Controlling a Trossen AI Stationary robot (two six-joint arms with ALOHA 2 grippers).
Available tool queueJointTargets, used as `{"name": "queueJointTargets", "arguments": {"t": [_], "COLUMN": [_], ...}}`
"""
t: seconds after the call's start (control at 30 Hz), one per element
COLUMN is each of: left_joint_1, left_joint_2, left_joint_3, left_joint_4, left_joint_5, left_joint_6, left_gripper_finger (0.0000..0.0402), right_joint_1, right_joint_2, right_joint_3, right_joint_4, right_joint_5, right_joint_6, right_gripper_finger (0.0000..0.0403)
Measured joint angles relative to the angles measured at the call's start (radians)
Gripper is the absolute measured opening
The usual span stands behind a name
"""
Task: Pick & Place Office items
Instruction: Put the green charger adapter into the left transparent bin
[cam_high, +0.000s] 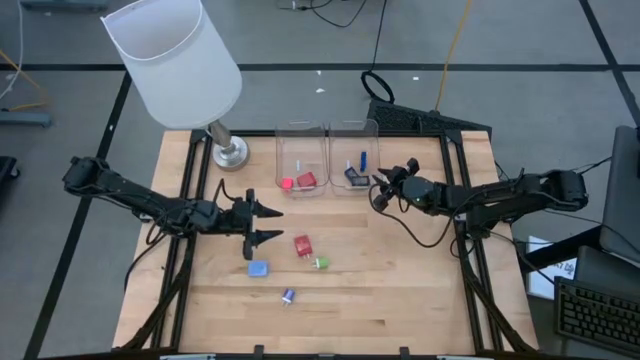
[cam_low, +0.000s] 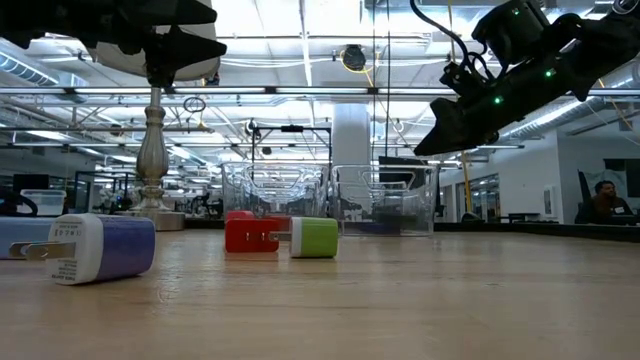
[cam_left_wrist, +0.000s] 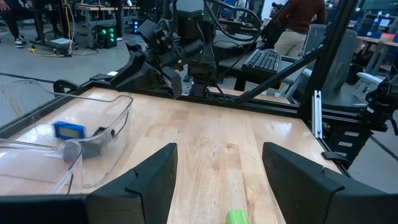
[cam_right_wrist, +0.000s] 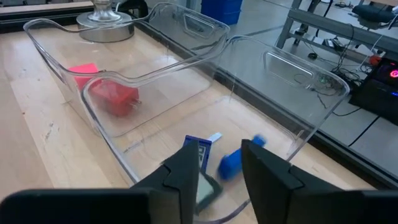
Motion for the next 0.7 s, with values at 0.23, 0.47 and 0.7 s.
{"name": "queueJointTargets", "arguments": {"t": [0.23,0.47,0.7], "left_joint_1": [0.000,0.000,0.000], "left_joint_2": [0.000,0.000,0.000], "left_joint_3": [0.000,0.000,0.000], "left_joint_4": [0.000,0.000,0.000], "left_joint_5": [0.000,0.000,0.000], "left_joint_6": [0.000,0.000,0.000], "left_gripper_finger": [0.0239,0.0239,0.0239], "right_joint_1": [0.010,0.044,0.057], "right_joint_2": [0.000,0.000,0.000], "right_joint_3": [0.000,0.000,0.000], "right_joint_4": [0.024,0.124,0.226], "right_joint_5": [-0.006,-0.009,-0.274], "right_joint_6": [-0.009,-0.011,-0.011], "right_gripper_finger": [0.0142,0.0142,0.0145]}}
